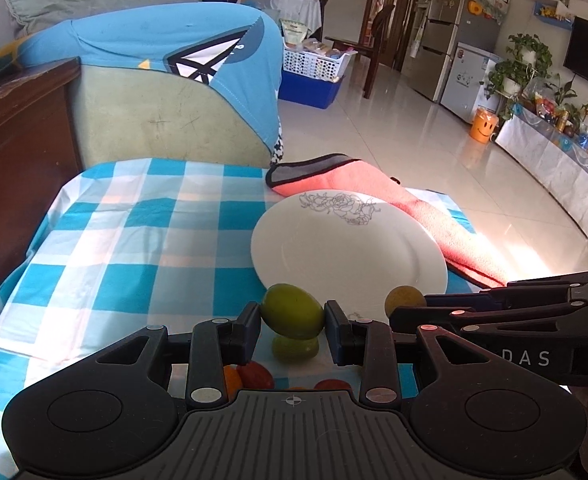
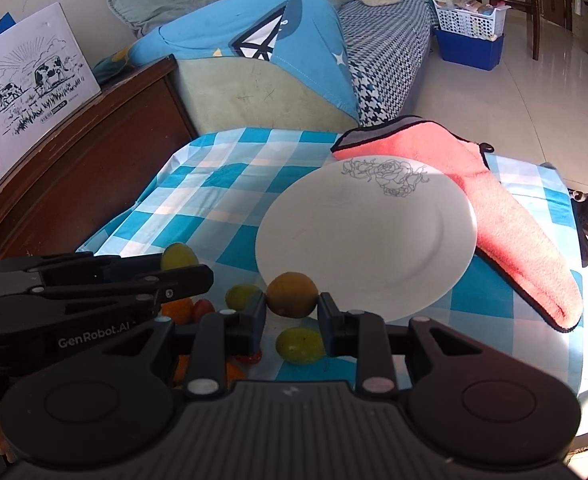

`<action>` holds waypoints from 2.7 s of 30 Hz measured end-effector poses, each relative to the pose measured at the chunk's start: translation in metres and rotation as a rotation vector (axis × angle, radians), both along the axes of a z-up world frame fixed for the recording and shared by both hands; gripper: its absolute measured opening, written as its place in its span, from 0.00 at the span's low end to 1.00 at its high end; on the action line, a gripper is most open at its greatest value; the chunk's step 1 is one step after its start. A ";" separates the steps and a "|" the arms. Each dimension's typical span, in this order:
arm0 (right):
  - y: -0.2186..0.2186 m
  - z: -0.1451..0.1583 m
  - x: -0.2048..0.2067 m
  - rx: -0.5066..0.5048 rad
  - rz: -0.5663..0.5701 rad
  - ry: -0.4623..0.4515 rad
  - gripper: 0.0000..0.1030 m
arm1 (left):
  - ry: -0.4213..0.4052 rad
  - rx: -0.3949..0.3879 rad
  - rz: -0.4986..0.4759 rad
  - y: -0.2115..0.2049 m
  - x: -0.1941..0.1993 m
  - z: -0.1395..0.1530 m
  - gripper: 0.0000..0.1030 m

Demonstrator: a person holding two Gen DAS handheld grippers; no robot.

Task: Organize fruits
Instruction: 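Carry the green fruit over the plate with the left gripper while the right gripper grasps a yellow-brown fruit, then open the left gripper onto the plate while the right gripper releases its yellow-brown fruit there, then grasp a green fruit with the left gripper while the right gripper grasps another green fruit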

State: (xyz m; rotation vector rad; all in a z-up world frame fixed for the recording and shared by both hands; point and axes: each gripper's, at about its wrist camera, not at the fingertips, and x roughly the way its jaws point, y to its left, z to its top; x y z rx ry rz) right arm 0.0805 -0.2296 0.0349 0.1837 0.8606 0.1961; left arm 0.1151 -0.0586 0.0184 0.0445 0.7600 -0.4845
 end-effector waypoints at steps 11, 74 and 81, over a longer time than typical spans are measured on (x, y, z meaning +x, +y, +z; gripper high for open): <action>-0.013 -0.009 0.022 0.005 -0.058 0.043 0.27 | 0.016 0.002 -0.026 -0.021 0.027 -0.011 0.31; -0.011 -0.022 -0.008 0.066 -0.045 0.120 0.40 | 0.133 0.057 0.252 0.086 0.007 -0.022 0.58; -0.007 -0.029 -0.007 0.054 -0.039 0.135 0.40 | 0.156 0.065 0.255 0.085 0.008 -0.031 0.58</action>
